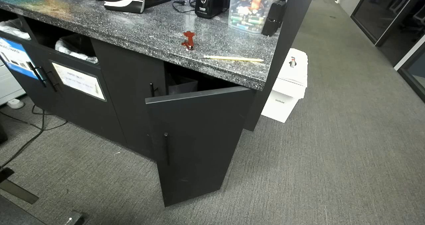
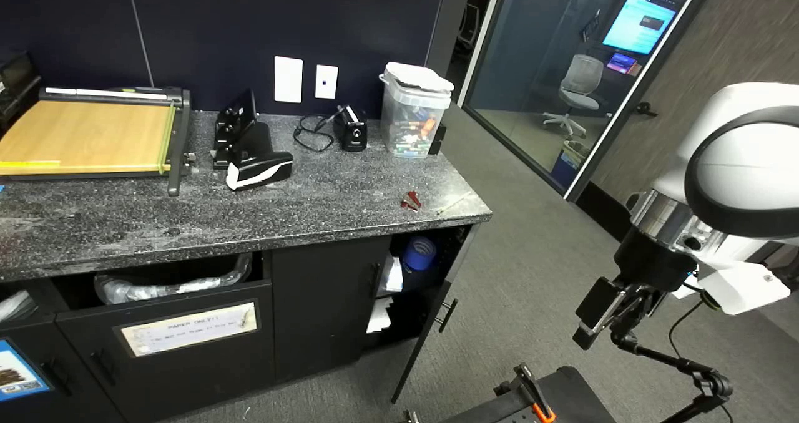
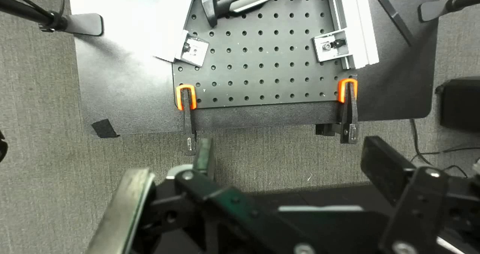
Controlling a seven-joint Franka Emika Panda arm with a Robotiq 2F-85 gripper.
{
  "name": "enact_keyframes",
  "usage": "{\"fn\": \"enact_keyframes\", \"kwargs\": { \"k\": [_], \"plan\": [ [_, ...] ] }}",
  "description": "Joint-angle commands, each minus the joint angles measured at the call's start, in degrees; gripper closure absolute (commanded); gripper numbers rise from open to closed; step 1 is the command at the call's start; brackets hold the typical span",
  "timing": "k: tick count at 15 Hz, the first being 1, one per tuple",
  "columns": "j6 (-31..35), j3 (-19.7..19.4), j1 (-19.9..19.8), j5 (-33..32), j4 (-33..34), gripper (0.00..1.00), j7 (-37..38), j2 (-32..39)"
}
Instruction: Open the right door of the bottom cabinet.
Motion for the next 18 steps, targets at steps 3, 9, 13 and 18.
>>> {"fn": "enact_keyframes", "kwargs": {
  "k": [3, 9, 13, 18],
  "plan": [
    [-0.3, 0.81, 0.14, 1.71, 1.65, 0.0, -0.07, 2.53],
    [6.16, 5.38, 4.88, 12.46, 13.17, 0.0, 6.35, 17.2],
    [17.35, 8.77, 5.82, 16.34, 21.74, 0.0, 11.4, 30.14],
    [37.97, 11.65, 6.02, 15.96, 29.16, 0.0, 15.96, 48.65]
  ]
}}
